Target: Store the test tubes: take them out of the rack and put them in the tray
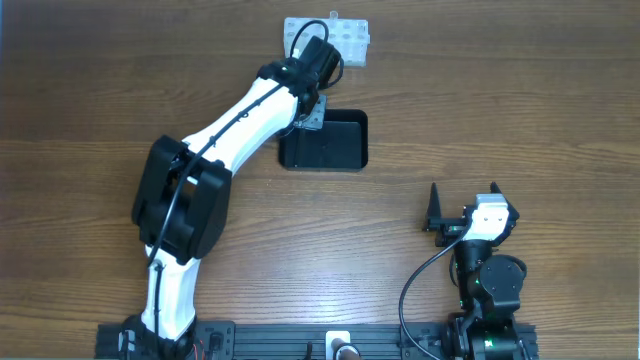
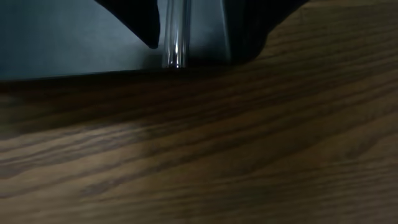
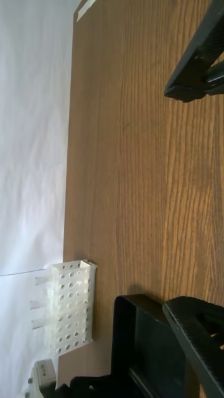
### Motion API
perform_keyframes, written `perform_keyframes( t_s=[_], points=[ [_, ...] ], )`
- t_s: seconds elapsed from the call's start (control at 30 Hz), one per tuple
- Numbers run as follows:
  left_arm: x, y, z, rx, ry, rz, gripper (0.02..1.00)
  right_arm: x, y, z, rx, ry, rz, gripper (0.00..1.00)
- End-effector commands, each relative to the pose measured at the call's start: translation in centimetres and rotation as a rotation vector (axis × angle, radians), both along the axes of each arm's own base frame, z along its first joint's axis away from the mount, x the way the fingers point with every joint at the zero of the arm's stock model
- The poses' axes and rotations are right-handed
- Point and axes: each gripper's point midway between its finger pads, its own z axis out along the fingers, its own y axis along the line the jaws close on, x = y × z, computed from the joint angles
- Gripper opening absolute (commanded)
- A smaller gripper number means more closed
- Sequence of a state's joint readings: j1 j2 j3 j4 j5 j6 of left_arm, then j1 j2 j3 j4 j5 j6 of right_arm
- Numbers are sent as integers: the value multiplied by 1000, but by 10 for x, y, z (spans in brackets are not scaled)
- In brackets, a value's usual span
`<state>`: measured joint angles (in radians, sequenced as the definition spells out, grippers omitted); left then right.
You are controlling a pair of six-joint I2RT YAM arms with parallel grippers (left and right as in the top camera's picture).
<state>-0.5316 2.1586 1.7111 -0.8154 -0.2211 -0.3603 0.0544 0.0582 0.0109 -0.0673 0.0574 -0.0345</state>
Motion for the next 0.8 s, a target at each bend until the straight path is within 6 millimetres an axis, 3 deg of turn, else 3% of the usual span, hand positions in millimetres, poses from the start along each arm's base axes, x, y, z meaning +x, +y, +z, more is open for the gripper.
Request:
perform_keyframes(
  t_s=[0.03, 0.2, 0.33, 0.43, 0.8],
  points=[
    [25, -7, 87, -100, -206, 14, 489, 0, 3, -3, -4, 6, 13, 991],
    [65, -15, 150, -133, -467, 53, 663, 0, 3, -3, -4, 6, 13, 993],
    [89, -21, 171, -157, -616, 94, 706, 0, 3, -3, -4, 6, 13, 993],
    [102, -26, 163, -153, -647, 89, 720, 0, 3, -3, -4, 6, 13, 991],
    [137, -38, 101, -153, -658, 105, 720, 0, 3, -3, -4, 6, 13, 991]
  ],
)
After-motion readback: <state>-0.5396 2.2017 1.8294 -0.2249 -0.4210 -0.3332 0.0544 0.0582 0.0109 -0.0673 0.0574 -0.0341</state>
